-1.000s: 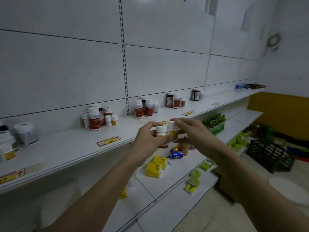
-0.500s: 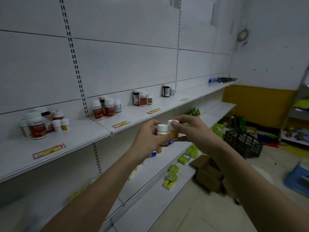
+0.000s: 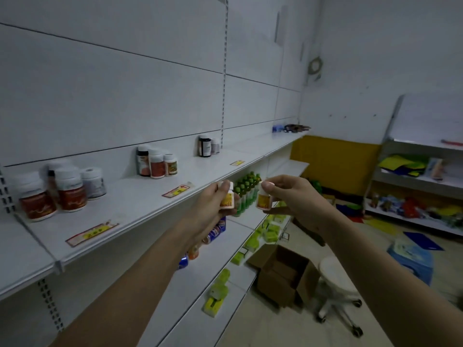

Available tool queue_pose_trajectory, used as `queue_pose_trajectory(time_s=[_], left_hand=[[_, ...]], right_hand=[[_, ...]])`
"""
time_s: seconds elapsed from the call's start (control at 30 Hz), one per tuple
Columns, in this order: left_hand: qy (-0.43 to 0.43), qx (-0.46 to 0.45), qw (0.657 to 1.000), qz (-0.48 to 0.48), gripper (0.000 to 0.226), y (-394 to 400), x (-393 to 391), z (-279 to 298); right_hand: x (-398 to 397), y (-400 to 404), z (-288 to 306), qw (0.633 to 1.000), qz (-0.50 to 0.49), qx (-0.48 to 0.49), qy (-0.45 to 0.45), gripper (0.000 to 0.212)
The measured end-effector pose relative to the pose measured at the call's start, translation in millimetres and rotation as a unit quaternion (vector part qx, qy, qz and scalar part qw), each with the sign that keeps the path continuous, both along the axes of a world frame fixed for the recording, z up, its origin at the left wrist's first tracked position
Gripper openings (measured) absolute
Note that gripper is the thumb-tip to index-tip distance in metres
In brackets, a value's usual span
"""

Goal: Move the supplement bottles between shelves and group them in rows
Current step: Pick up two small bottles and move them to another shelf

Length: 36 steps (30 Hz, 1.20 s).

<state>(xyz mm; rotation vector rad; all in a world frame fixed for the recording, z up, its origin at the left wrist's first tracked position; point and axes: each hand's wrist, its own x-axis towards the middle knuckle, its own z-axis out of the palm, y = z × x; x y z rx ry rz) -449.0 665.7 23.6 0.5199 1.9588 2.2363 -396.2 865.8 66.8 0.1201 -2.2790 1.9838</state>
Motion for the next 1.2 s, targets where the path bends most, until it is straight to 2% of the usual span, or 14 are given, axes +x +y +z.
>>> queue_pose_trajectory(time_s=[0.13,0.37,0.57,0.67,0.77,0.97,1.2], left_hand=[[0.001,-0.016,0.999,-0.030,0.019,25,-46,1],[0.036,-0.052,0.998,-0.017,0.040,76,-126,2],[0.036,-0.040,0.998,0.013,0.046,147,-188,5],[0.045,-0.050,0.997,0.032,0.045,183,-216,8],[0.040,-0.055,0.997,0.041,0.030,210,-245,10],[0.024,-0.056,0.994,0.087,0.028,228,-290,3],[0.003,-0.071,0.980,0.185,0.029,212,-336,-10]], right_hand=[[-45,27,-3,1.000,-0.022,0.016,-0.002,0.022],[-114,90,-11,0.998,-0.050,0.025,0.012,0.018],[-184,154,-19,0.998,-0.042,0.039,0.026,0.023],[-220,192,-17,0.998,-0.026,0.044,0.037,0.021],[-254,225,-15,0.998,-0.011,0.048,0.036,0.026],[-322,263,-22,0.999,0.035,0.032,0.019,0.029],[-414,255,-42,0.994,0.107,0.021,0.010,0.011]])
